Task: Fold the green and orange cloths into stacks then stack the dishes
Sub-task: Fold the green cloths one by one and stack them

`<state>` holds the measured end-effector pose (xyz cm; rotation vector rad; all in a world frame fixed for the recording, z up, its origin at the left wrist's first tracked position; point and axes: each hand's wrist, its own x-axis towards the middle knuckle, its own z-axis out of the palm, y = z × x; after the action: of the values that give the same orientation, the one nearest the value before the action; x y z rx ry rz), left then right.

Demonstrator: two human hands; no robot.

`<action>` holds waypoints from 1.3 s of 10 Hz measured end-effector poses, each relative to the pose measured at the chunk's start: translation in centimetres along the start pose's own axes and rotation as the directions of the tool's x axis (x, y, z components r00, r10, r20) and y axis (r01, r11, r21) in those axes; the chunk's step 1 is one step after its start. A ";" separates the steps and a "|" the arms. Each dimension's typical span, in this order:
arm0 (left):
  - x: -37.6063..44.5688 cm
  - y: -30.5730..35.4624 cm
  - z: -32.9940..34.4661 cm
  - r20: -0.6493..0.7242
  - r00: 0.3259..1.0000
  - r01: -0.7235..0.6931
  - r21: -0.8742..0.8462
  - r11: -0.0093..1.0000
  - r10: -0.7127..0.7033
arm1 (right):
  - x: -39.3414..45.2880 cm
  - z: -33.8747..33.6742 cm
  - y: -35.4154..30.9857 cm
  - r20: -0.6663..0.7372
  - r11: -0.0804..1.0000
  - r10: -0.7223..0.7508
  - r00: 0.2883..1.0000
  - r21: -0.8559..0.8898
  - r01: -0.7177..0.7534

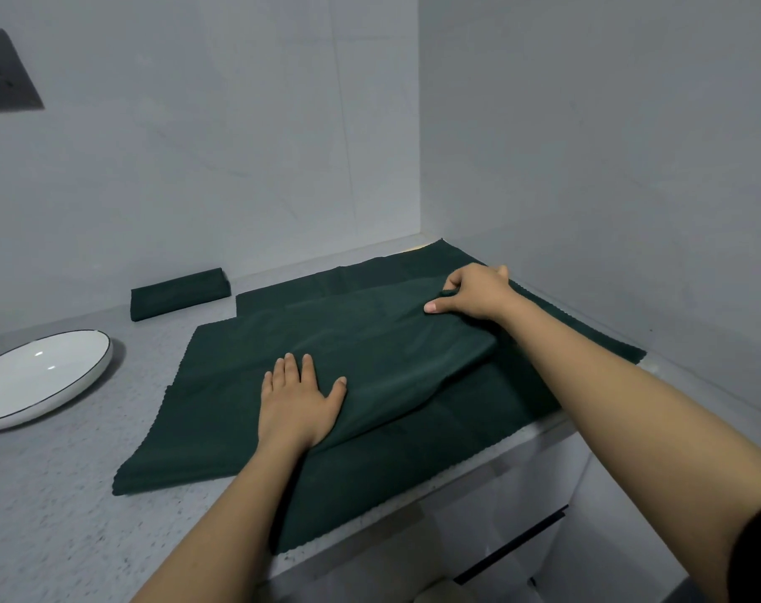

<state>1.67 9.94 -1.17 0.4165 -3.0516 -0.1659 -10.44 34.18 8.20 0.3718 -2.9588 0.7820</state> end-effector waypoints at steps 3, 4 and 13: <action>0.1 0.1 0.1 -0.009 1.000 -0.004 0.000 1.000 0.004 | -0.6 0.2 2.3 0.024 0.894 0.101 0.995 0.437 -0.101; 0.0 0.2 0.1 -0.009 1.000 0.000 -0.002 1.000 0.000 | -0.3 1.4 3.3 -0.057 0.926 0.150 0.987 0.357 -0.120; 0.1 0.4 -0.2 0.017 1.000 0.000 -0.006 1.000 0.000 | -6.5 11.8 -6.3 0.113 0.956 -0.245 0.963 -0.139 0.260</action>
<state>1.53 10.26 -0.90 0.4170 -3.0672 -0.1789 -2.56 24.42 0.24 0.7777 -2.9464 0.5176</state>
